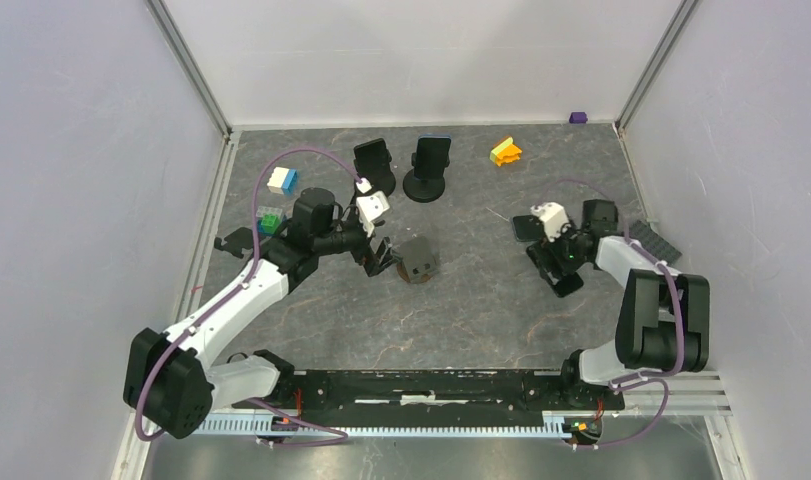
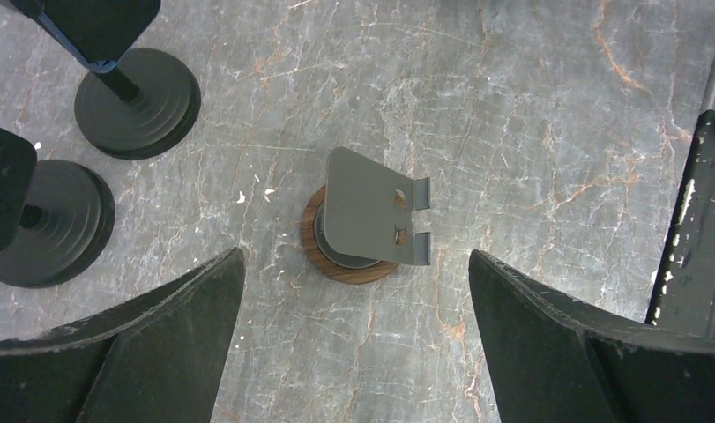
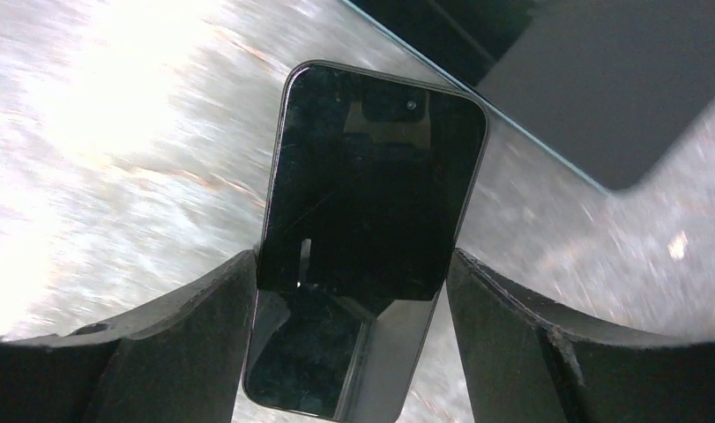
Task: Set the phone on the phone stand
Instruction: Pick up the phone at the center of the board.
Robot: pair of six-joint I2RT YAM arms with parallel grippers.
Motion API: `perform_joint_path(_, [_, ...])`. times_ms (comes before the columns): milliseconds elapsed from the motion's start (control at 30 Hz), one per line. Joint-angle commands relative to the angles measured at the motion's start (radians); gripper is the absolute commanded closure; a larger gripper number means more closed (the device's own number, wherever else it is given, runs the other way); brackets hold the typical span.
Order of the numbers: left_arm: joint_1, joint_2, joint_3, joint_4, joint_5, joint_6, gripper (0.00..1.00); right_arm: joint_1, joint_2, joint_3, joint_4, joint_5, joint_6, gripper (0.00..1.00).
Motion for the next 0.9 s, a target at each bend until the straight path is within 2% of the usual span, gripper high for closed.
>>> perform_joint_path(0, [0.001,-0.030,0.052,-0.019,0.064,0.039,0.00,0.156,0.024,-0.093,-0.015,0.027,-0.043,0.19])
perform_joint_path(233, [0.001,-0.040,0.052,-0.043,0.059,0.046,0.00,0.325,0.056,-0.063,-0.016,-0.024,-0.030,0.17])
perform_joint_path(500, [0.001,-0.059,0.032,-0.055,0.054,0.057,0.00,0.330,0.080,-0.023,-0.096,-0.023,-0.101,0.03])
perform_joint_path(867, [0.001,-0.058,0.024,-0.054,0.078,0.056,0.00,0.323,0.087,-0.070,-0.106,0.050,-0.141,0.05])
